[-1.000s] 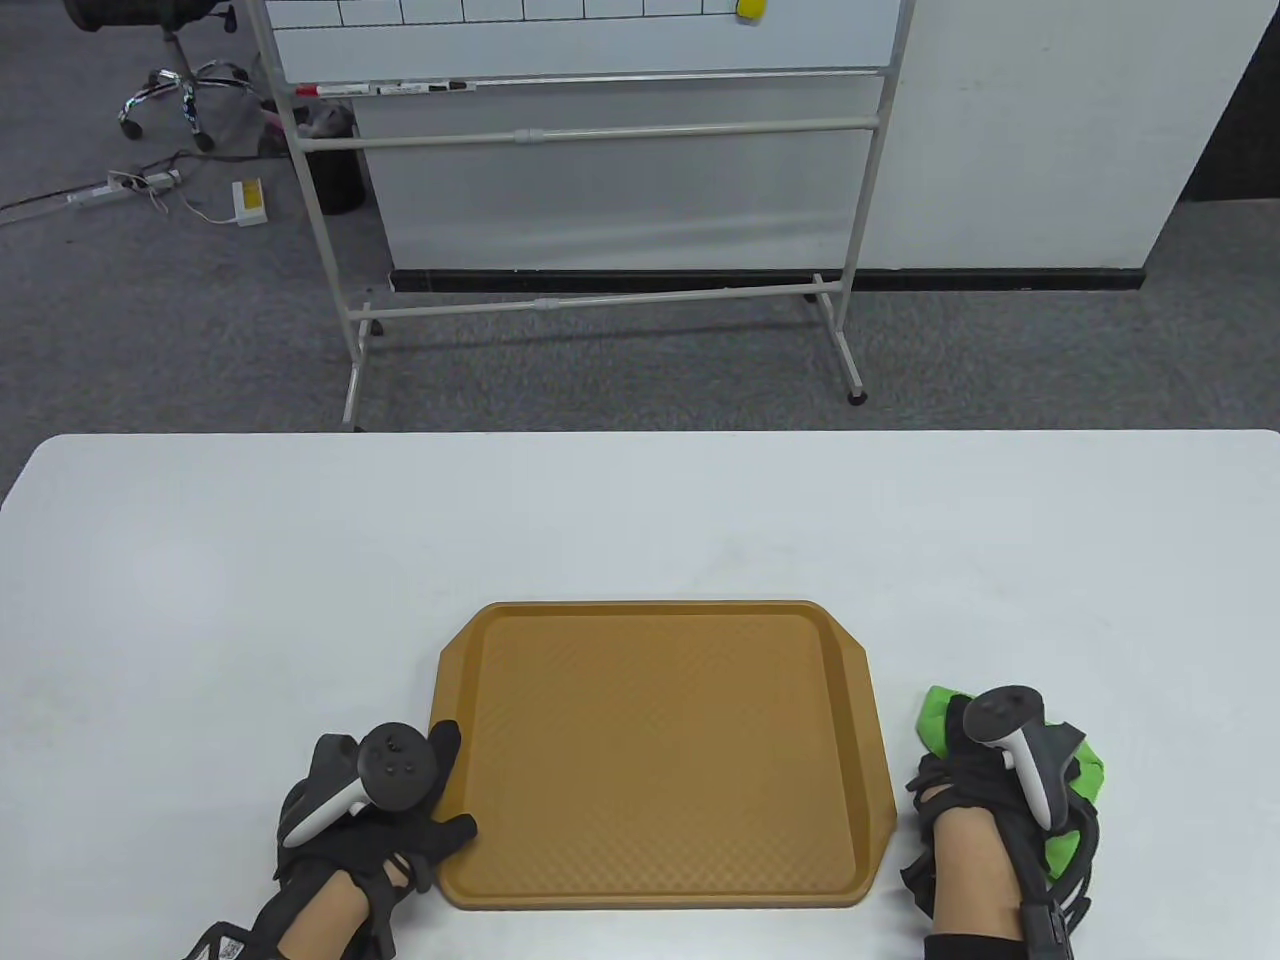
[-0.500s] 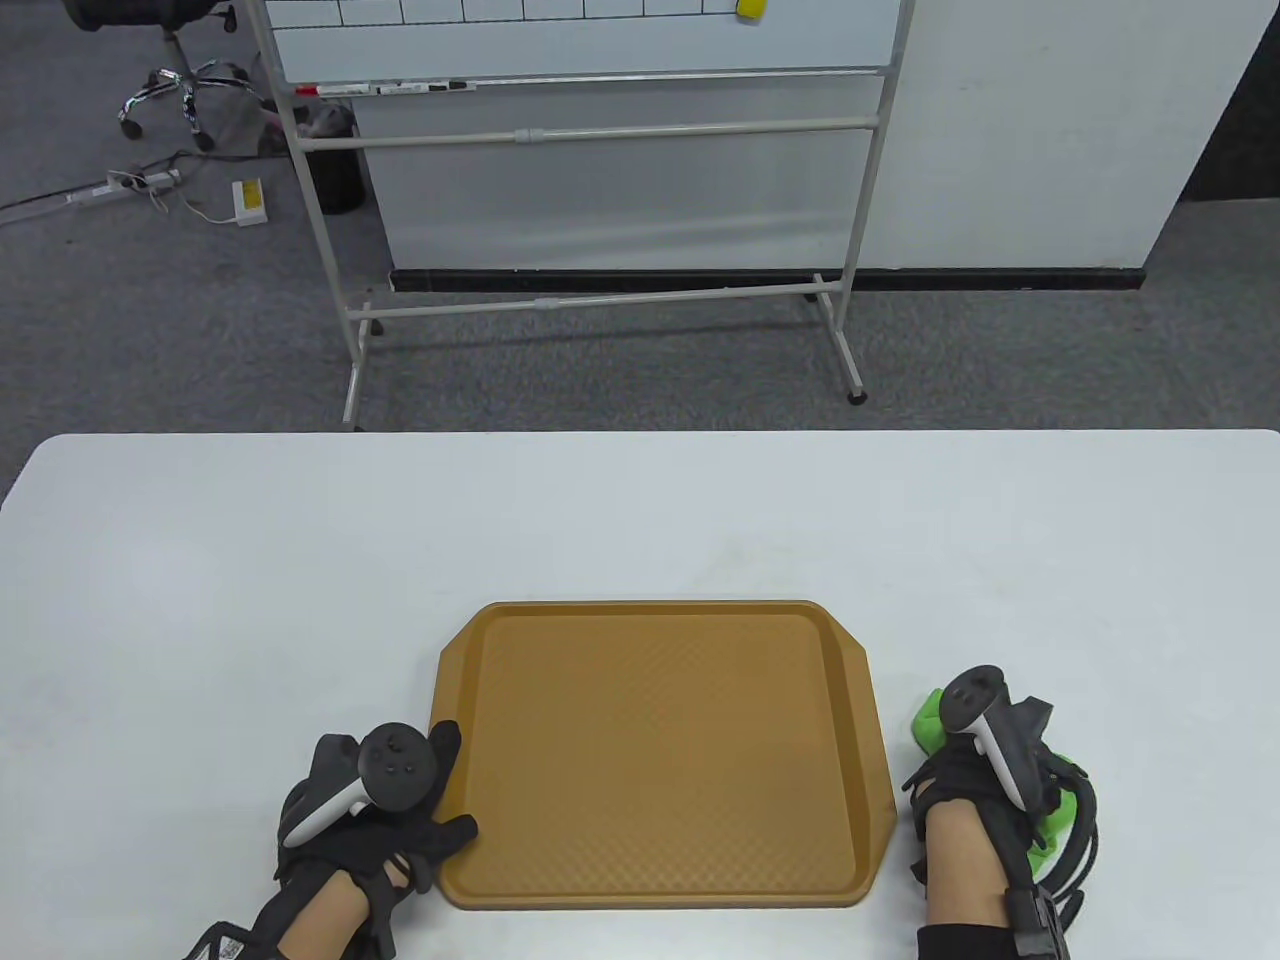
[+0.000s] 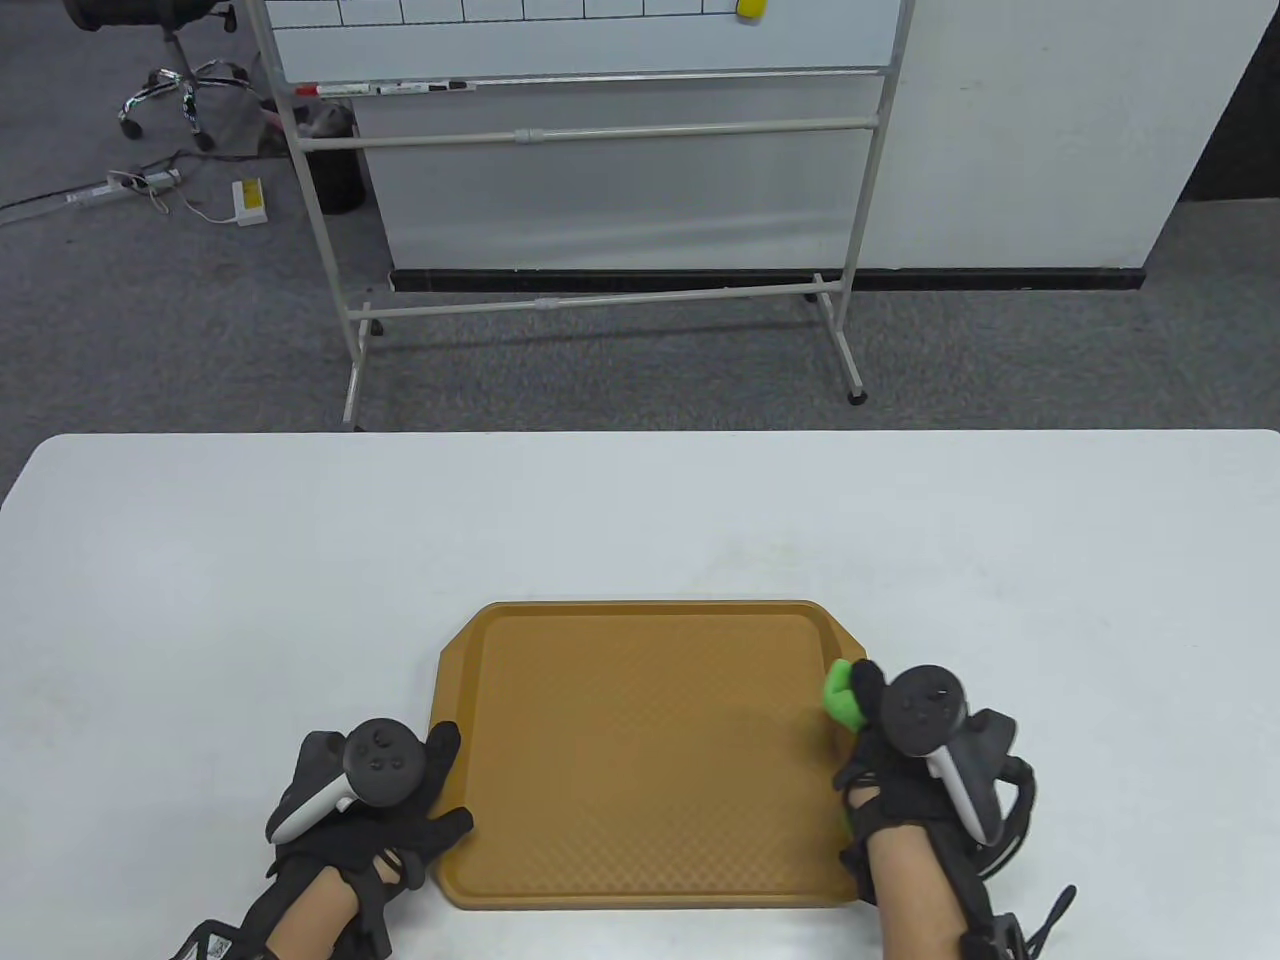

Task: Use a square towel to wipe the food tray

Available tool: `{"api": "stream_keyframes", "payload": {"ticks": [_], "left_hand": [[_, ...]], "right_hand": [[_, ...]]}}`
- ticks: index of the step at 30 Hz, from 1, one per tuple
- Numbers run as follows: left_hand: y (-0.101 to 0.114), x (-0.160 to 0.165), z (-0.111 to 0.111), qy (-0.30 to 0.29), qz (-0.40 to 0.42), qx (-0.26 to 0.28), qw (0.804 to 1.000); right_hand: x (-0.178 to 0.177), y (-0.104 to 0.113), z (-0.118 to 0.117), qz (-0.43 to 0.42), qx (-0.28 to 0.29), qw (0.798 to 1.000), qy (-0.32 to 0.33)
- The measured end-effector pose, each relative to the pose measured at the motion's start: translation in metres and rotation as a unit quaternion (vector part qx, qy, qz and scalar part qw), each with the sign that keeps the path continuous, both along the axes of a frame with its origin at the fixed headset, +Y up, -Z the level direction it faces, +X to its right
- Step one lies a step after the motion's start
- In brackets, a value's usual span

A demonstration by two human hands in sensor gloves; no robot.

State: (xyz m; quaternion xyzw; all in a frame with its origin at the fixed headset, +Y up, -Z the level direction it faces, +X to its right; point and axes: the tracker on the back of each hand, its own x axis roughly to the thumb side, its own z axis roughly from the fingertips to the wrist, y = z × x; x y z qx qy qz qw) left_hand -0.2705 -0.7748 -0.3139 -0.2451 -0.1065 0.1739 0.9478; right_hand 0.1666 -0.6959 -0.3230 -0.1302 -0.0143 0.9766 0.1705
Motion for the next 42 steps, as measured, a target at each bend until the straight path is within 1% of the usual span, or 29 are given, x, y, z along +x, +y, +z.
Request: {"api": "stream_keyframes", "payload": {"ticks": [2, 3, 4, 5, 6, 7, 8, 9, 12, 14, 15, 18, 19, 20, 22, 24, 25, 30, 32, 34, 35, 36, 38, 39, 40, 42], "left_hand": [[0.000, -0.002, 0.000, -0.001, 0.009, 0.000, 1.000], [0.000, -0.002, -0.001, -0.001, 0.010, 0.000, 1.000], [0.000, -0.003, -0.001, 0.000, 0.013, -0.001, 1.000], [0.000, -0.003, -0.001, 0.000, 0.014, -0.002, 1.000], [0.000, -0.003, -0.001, 0.001, 0.015, -0.003, 1.000], [0.000, -0.001, -0.001, 0.003, 0.016, -0.006, 1.000], [0.000, -0.001, -0.001, 0.004, 0.016, -0.007, 1.000], [0.001, 0.001, -0.001, 0.007, 0.014, -0.006, 1.000], [0.001, 0.002, -0.001, 0.004, 0.007, -0.004, 1.000], [0.001, 0.000, -0.001, 0.005, 0.014, -0.007, 1.000], [0.001, -0.001, -0.001, 0.005, 0.020, -0.007, 1.000], [0.000, -0.003, -0.001, 0.003, 0.024, -0.008, 1.000], [0.000, -0.003, -0.001, 0.002, 0.023, -0.008, 1.000], [0.001, -0.003, -0.002, 0.001, 0.022, -0.008, 1.000], [0.001, -0.002, -0.002, 0.002, 0.020, -0.009, 1.000], [0.001, 0.000, -0.001, 0.005, 0.015, -0.009, 1.000], [0.001, 0.001, -0.001, 0.005, 0.010, -0.008, 1.000], [0.001, 0.002, 0.000, 0.006, 0.005, -0.006, 1.000], [0.001, 0.002, 0.000, 0.007, 0.007, -0.006, 1.000], [0.001, 0.002, 0.000, 0.007, 0.006, -0.007, 1.000], [0.001, 0.002, 0.000, 0.007, 0.006, -0.007, 1.000], [0.001, 0.002, 0.000, 0.008, 0.005, -0.007, 1.000], [0.001, 0.002, 0.000, 0.009, 0.004, -0.008, 1.000], [0.001, 0.002, 0.000, 0.009, 0.004, -0.008, 1.000], [0.001, 0.002, 0.000, 0.010, 0.004, -0.008, 1.000], [0.001, 0.002, 0.000, 0.011, 0.004, -0.009, 1.000]], "right_hand": [[-0.054, 0.001, -0.016, 0.042, -0.017, 0.997, 0.061], [-0.070, 0.001, -0.021, 0.061, -0.026, 0.995, 0.075], [-0.097, -0.001, -0.031, 0.095, -0.043, 0.990, 0.097], [-0.109, -0.003, -0.036, 0.112, -0.054, 0.986, 0.108], [-0.137, -0.006, -0.050, 0.142, -0.082, 0.979, 0.122], [-0.159, -0.009, -0.061, 0.156, -0.102, 0.973, 0.134], [-0.170, -0.010, -0.066, 0.159, -0.103, 0.972, 0.140], [-0.198, -0.013, -0.079, 0.166, -0.095, 0.970, 0.147], [-0.253, -0.020, -0.104, 0.182, -0.063, 0.968, 0.163], [-0.282, -0.030, -0.117, 0.188, -0.040, 0.969, 0.158], [-0.295, -0.036, -0.123, 0.191, -0.041, 0.968, 0.158], [-0.322, -0.056, -0.131, 0.190, -0.077, 0.966, 0.155], [-0.325, -0.056, -0.131, 0.210, -0.068, 0.965, 0.142], [-0.328, -0.054, -0.133, 0.235, -0.044, 0.959, 0.152], [-0.325, -0.052, -0.136, 0.243, -0.064, 0.955, 0.156], [-0.316, -0.051, -0.140, 0.219, -0.087, 0.960, 0.149], [-0.311, -0.050, -0.142, 0.221, -0.100, 0.960, 0.138], [-0.274, -0.045, -0.144, 0.264, -0.122, 0.952, 0.101], [-0.245, -0.044, -0.146, 0.259, -0.132, 0.953, 0.081], [-0.226, -0.044, -0.147, 0.246, -0.142, 0.957, 0.065], [-0.208, -0.043, -0.148, 0.240, -0.151, 0.958, 0.049], [-0.199, -0.043, -0.148, 0.240, -0.154, 0.957, 0.042], [-0.168, -0.042, -0.147, 0.241, -0.166, 0.956, 0.015], [-0.161, -0.042, -0.147, 0.240, -0.169, 0.956, 0.008], [-0.140, -0.040, -0.145, 0.234, -0.176, 0.956, -0.011], [-0.118, -0.040, -0.142, 0.228, -0.186, 0.955, -0.037]]}}
